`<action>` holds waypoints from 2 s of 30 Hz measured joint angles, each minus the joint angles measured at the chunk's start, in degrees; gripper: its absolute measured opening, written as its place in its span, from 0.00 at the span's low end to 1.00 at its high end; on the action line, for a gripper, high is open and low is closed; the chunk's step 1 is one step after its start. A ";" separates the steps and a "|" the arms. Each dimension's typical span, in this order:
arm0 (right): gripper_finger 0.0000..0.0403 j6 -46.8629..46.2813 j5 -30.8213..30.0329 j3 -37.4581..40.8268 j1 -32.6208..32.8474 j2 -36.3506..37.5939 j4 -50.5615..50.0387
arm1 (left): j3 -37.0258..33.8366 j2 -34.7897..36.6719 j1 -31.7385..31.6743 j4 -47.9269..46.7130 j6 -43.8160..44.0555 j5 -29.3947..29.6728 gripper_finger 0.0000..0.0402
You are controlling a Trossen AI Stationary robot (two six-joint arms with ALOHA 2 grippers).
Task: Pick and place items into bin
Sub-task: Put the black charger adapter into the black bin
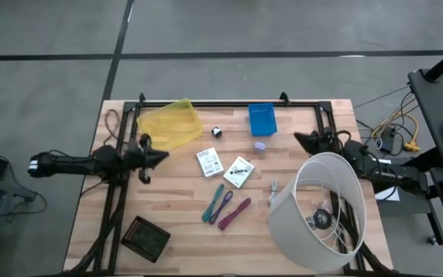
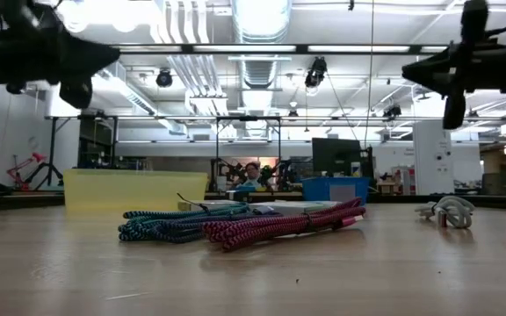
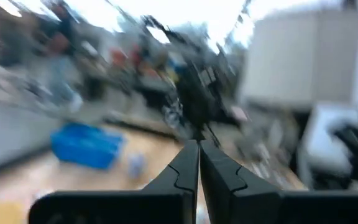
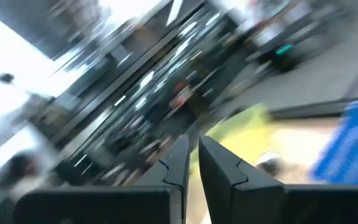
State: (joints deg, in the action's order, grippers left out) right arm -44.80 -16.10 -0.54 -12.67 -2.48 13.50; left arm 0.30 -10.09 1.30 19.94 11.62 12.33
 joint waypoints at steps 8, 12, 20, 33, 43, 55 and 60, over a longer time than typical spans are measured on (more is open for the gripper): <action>0.07 2.34 -9.60 0.00 0.00 0.00 0.18 | 0.00 -0.01 -0.07 14.04 -0.01 13.73 0.00; 0.07 2.34 -9.59 0.00 0.00 0.00 0.20 | -0.02 0.07 -0.04 19.62 -0.06 13.71 0.00; 0.07 3.26 -11.05 0.00 0.00 0.02 0.17 | 0.57 -2.05 -0.03 19.98 -4.52 13.94 0.05; 0.07 3.25 -11.01 0.00 0.00 0.02 0.04 | 12.34 -17.64 -0.07 20.09 -2.93 11.79 0.44; 0.07 3.41 -10.99 0.00 0.00 -0.04 0.07 | 24.19 -30.96 -1.96 13.35 -3.03 5.03 0.43; 0.07 3.22 -10.95 0.00 0.00 -0.53 0.03 | 42.66 -46.03 -12.08 -7.46 -5.06 -15.32 0.42; 0.07 3.22 -10.92 0.00 0.00 -0.74 0.03 | 51.19 -51.20 -15.73 -13.27 -9.56 -22.58 0.42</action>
State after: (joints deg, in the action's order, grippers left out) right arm -41.58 -27.03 -0.54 -12.67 -3.22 13.53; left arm 51.49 -61.28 -14.43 6.67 2.05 -10.24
